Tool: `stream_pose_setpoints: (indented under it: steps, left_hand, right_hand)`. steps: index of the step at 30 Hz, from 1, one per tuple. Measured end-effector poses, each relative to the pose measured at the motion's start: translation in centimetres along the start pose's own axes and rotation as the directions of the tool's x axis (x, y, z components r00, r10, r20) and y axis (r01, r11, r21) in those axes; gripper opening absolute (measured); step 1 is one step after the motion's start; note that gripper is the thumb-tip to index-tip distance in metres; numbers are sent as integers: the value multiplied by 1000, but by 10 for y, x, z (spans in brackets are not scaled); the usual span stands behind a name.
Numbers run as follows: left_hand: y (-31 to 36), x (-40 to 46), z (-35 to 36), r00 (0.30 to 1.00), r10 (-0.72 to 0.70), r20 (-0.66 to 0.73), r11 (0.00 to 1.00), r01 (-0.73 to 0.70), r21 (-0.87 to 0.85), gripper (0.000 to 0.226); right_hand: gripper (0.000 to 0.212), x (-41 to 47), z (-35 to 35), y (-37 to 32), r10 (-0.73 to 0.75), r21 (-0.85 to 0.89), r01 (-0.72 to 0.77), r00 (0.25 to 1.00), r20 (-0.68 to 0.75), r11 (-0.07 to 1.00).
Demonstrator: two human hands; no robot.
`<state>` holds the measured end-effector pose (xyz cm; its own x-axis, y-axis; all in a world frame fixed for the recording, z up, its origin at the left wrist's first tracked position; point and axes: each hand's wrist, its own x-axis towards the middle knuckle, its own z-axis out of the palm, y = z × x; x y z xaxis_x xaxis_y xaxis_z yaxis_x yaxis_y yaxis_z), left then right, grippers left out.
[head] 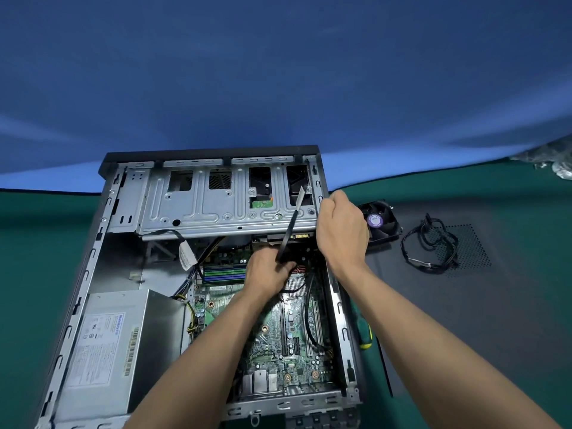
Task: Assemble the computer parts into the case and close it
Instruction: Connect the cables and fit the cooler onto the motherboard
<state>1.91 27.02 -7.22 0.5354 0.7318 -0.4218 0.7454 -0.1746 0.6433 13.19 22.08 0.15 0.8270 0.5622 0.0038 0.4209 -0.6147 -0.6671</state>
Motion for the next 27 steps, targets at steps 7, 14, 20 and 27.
stream_pose_setpoints:
  steps: [7,14,20,27]
  left_hand:
    - [-2,-4,5,1000,11,-1,1000,-11,28,16]
    - [-1,2,-1,997,-12,71,1000,12,-7,13]
    - [-2,3,-6,990,1,138,1000,-3,11,18]
    - [-1,2,-6,993,15,117,994,-28,108,25]
  right_hand:
    - [21,1,0,0,-1,-17,1,1000,7,1000]
    - [23,-2,-1,-1,-14,-18,14,1000,10,1000]
    - [26,-5,-2,-1,38,99,-37,999,-8,994]
    - [60,4,-10,-11,104,16,-106,991,84,994]
